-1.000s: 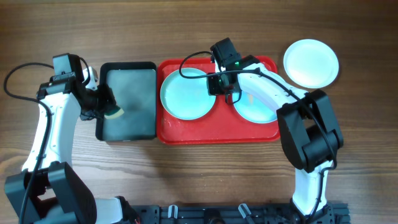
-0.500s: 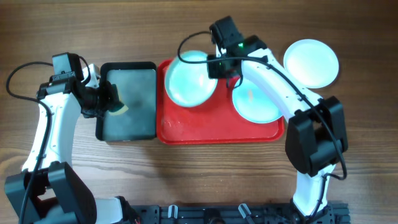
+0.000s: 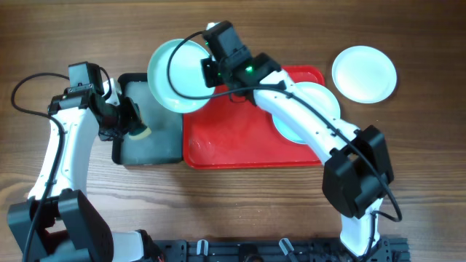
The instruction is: Clean dirty plates on tray and stack at the side
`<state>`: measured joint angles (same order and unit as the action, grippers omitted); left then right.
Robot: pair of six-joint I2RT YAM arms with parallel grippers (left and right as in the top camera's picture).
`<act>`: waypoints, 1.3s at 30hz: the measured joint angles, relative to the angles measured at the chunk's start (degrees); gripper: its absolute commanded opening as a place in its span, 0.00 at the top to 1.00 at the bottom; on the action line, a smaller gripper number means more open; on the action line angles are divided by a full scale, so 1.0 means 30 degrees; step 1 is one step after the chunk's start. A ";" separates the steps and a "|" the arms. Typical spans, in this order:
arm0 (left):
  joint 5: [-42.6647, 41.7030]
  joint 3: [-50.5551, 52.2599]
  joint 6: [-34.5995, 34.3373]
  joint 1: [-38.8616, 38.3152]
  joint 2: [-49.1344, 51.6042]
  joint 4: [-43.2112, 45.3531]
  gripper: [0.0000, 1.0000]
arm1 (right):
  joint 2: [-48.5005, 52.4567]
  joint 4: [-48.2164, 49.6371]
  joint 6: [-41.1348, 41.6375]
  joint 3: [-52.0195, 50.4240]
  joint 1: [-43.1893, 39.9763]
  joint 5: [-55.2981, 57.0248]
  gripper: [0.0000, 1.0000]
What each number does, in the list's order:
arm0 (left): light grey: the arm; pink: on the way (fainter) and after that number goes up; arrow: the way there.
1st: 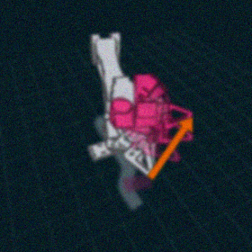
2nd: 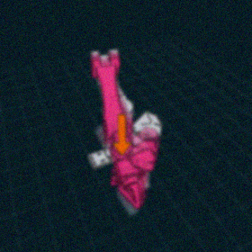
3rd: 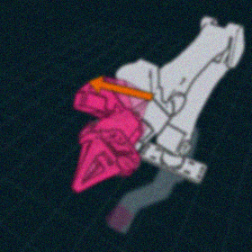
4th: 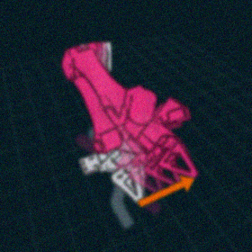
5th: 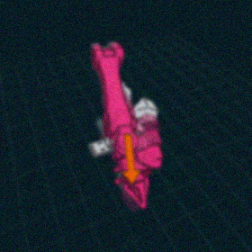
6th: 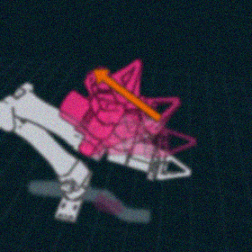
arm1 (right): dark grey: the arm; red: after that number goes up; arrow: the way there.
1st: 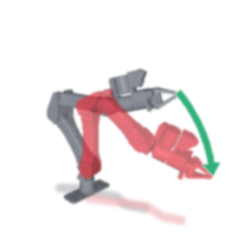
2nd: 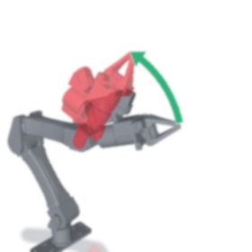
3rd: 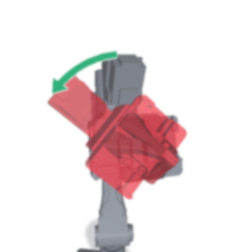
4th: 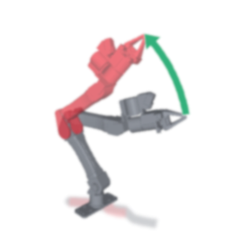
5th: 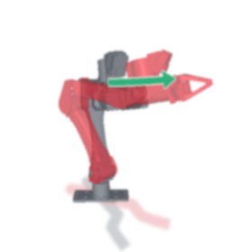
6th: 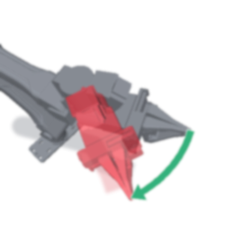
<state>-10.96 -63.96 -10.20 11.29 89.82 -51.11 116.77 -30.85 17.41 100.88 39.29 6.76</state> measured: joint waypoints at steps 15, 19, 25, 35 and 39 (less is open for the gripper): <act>0.0131 0.0000 -0.0138 0.0000 0.0000 -0.0328 0.96 | 0.0000 0.6375 -1.0477 0.0000 0.3213 0.5850 0.96; 0.0131 0.0000 -0.0138 0.0000 0.0000 -0.0313 0.96 | 0.0000 0.8116 -1.3384 0.0000 0.4051 0.6827 0.96; 0.0131 0.0000 -0.0138 0.0000 0.0000 -0.0255 0.96 | 0.0000 0.9923 -1.7376 0.0000 0.5406 0.8065 0.96; 0.0131 0.0000 -0.0138 0.0000 0.0000 -0.0233 0.96 | 0.0000 1.2480 -2.1573 0.0000 0.6091 0.9704 0.96; 0.0131 0.0000 -0.0138 0.0000 -0.0007 -0.0073 0.96 | 0.0000 1.2553 -2.1777 0.0000 0.6091 0.9770 0.96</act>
<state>-10.57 -63.96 -10.61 11.29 89.80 -51.33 116.77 6.81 -47.92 100.88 57.56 36.07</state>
